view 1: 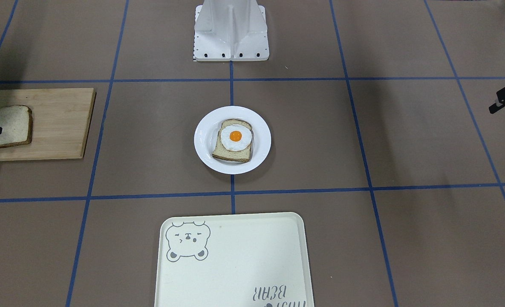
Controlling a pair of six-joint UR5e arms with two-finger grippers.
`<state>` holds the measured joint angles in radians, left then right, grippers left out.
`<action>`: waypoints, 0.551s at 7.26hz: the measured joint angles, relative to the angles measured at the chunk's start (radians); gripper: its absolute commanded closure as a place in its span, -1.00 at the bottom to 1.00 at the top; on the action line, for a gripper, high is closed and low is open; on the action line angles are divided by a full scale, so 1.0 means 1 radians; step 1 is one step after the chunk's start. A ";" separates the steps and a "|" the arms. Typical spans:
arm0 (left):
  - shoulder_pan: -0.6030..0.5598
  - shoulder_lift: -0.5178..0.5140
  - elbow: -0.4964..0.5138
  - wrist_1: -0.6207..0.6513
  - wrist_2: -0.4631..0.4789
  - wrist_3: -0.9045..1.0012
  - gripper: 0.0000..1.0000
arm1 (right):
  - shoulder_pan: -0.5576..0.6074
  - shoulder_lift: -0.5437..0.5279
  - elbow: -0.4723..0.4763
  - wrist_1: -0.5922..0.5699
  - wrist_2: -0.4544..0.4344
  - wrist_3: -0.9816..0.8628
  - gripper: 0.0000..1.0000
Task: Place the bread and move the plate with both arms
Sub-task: 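Lower the right gripper onto the bread slice on the wooden board, then close the right gripper on the bread edge and lift it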
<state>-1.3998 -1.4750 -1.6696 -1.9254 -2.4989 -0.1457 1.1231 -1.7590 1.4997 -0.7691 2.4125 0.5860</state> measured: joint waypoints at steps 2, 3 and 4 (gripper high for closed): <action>-0.001 0.001 -0.006 0.000 0.000 0.000 -0.96 | 0.003 0.003 0.004 0.004 0.031 0.000 1.00; -0.001 0.001 -0.008 0.000 0.000 0.000 -0.96 | 0.003 0.006 0.004 0.005 0.041 0.002 1.00; -0.001 0.001 -0.008 0.000 0.000 0.000 -0.96 | 0.003 0.009 0.004 0.005 0.046 0.006 1.00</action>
<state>-1.4005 -1.4742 -1.6778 -1.9252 -2.4988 -0.1457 1.1260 -1.7499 1.5032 -0.7640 2.4584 0.5915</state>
